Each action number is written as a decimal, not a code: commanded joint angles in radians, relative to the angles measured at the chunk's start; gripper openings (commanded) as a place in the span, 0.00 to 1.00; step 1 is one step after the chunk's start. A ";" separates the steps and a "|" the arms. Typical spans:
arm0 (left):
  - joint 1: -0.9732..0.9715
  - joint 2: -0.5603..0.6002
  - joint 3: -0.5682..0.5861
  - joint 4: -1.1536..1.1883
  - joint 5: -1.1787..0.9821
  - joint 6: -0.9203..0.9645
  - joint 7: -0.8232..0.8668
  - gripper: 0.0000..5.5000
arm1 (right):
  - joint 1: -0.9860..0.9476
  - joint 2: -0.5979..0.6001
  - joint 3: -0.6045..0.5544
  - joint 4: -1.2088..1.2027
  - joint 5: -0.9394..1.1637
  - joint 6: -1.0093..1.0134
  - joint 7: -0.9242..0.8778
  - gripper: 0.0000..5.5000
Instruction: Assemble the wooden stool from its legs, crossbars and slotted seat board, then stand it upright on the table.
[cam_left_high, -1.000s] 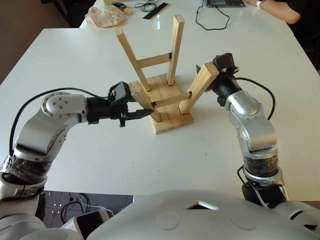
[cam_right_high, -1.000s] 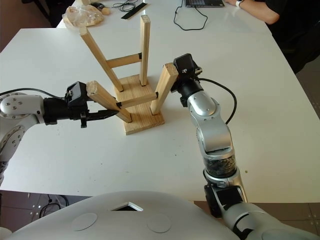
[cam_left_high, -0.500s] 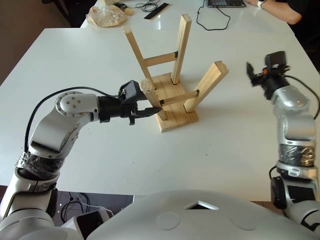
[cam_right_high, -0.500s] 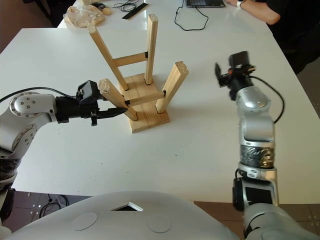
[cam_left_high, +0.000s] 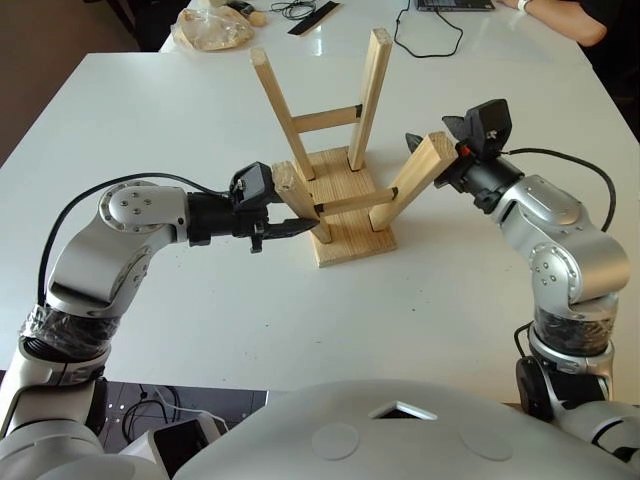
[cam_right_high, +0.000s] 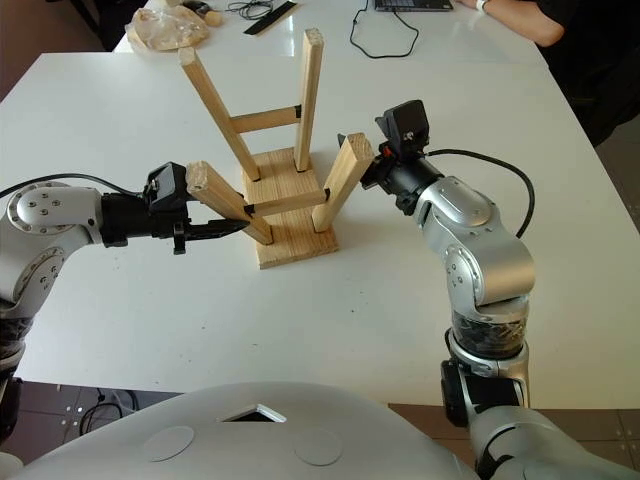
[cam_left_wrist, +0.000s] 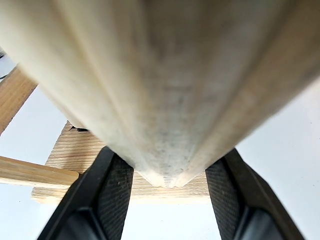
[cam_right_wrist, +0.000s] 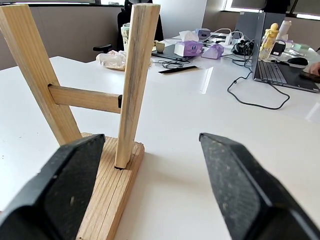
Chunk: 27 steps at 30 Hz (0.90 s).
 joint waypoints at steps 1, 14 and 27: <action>0.057 -0.035 -0.103 0.041 0.052 0.071 0.033 0.37 | -0.010 -0.056 0.031 0.146 -0.021 -0.097 0.071 0.64; 0.058 -0.024 -0.071 0.078 0.058 0.056 0.045 0.37 | 0.040 -0.219 -0.074 0.558 -0.281 -0.561 0.008 0.64; 0.072 -0.039 -0.077 0.068 0.056 0.057 0.055 0.37 | 0.030 0.096 0.121 -0.028 0.333 -0.090 -0.019 0.64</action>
